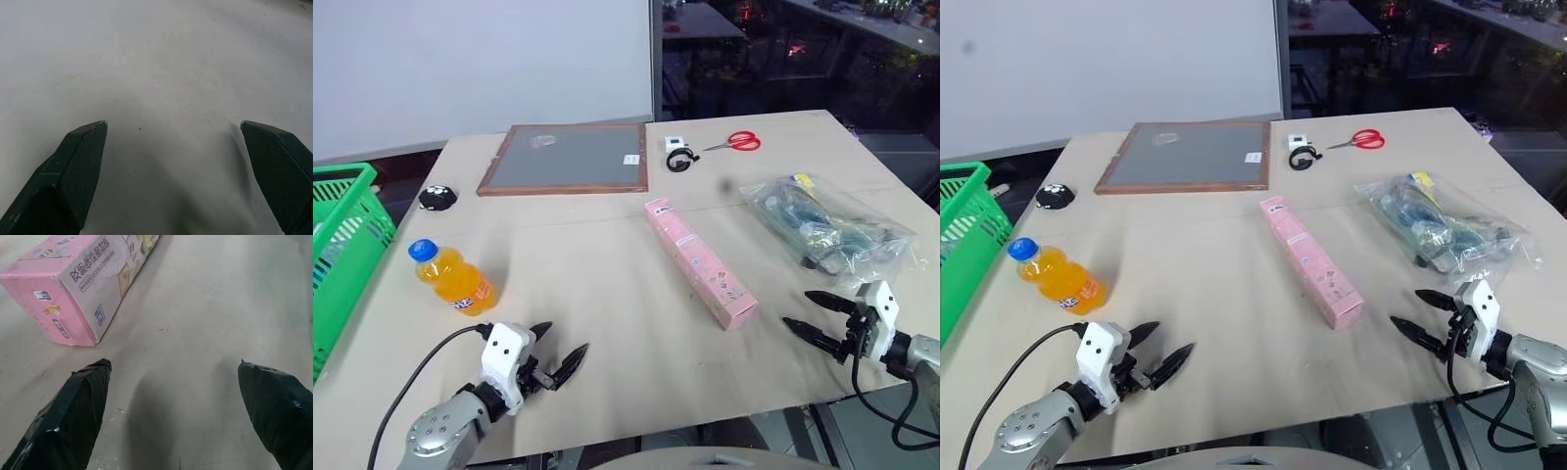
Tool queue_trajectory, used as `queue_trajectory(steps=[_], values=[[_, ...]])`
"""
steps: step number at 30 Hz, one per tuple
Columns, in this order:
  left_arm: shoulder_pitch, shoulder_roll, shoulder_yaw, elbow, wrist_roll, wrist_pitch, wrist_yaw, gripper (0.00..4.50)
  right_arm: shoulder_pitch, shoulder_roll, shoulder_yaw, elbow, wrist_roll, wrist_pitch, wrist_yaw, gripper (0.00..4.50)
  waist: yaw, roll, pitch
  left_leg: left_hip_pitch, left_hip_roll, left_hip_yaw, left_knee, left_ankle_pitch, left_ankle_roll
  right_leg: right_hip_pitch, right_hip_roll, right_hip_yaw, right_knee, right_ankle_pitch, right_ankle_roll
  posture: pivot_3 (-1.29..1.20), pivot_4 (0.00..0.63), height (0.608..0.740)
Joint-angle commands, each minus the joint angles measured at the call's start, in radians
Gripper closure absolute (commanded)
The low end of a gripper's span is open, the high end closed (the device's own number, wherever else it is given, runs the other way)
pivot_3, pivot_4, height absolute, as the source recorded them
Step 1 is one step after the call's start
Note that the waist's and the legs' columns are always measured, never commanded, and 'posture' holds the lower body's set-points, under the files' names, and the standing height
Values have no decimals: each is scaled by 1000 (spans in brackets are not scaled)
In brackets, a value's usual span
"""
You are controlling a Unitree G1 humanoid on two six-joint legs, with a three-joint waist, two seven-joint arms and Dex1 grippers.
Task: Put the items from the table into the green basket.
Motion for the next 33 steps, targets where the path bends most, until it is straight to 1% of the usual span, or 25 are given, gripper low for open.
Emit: queue_trajectory(steps=[1, 15, 18, 21, 24, 28, 29, 32, 33], values=[[-7, 10, 21, -34, -18, -9, -4, 0, -12, -18, -29, -35, 19, -6, 0, 108, 0, 0, 0, -1, 0, 0, 0, 0, 0, -1, 0, 0, 0, 0, 0, 19, 17, 740], [27, 3, 23, -85, -59, 3, -6, 0, -69, -47, -25, 6, 19, -1, 21, 108, 3, -1, -2, -3, 0, 0, 1, 0, 0, -2, 1, 0, 0, 0, 0, 60, 18, 740], [46, 14, 36, -113, -104, 8, -41, 0, -89, -56, -21, 11, 18, -2, 28, 108, 5, -1, -3, -3, 0, 0, 1, 0, 0, -2, 1, 0, 1, 0, 0, 68, 15, 740], [36, 31, 78, -150, -157, 32, -51, 0, -131, -68, -52, -18, 50, 27, 11, 108, 5, -1, -3, -3, 0, 0, 1, 0, 0, -3, 1, 0, 1, 0, 0, 69, 14, 740], [0, 71, 122, -202, -227, 76, -58, 0, -193, -93, -75, -39, 67, 45, -10, 108, 6, -1, -3, -3, 0, 0, 2, 0, 0, -3, 1, 0, 2, 0, 0, 64, 14, 740], [-77, 138, 161, -259, -336, 143, -78, 0, -320, -106, -77, -18, 56, 76, -84, 108, 5, -1, -3, -2, 0, 0, 3, 0, 1, -2, 1, 0, 2, 0, 0, 66, 6, 740], [-106, 154, 171, -273, -374, 160, -80, 0, -353, -108, -63, -4, 31, 88, -114, 108, 5, -2, -4, -3, 0, 0, 3, 0, 1, -2, 1, 0, 2, 1, 0, 66, 4, 740], [-177, 217, 196, -309, -471, 214, -97, 0, -412, -131, 18, 74, -143, 58, -218, 108, 7, -3, -6, -3, 0, 0, 3, 0, 1, -2, 1, 0, 2, 1, 0, 68, 0, 740], [-195, 236, 200, -318, -494, 228, -102, 0, -421, -144, 44, 104, -192, 43, -232, 108, 9, -4, -7, -3, 0, 0, 2, 0, 1, -2, 1, 0, 2, 1, 0, 72, 0, 740]])
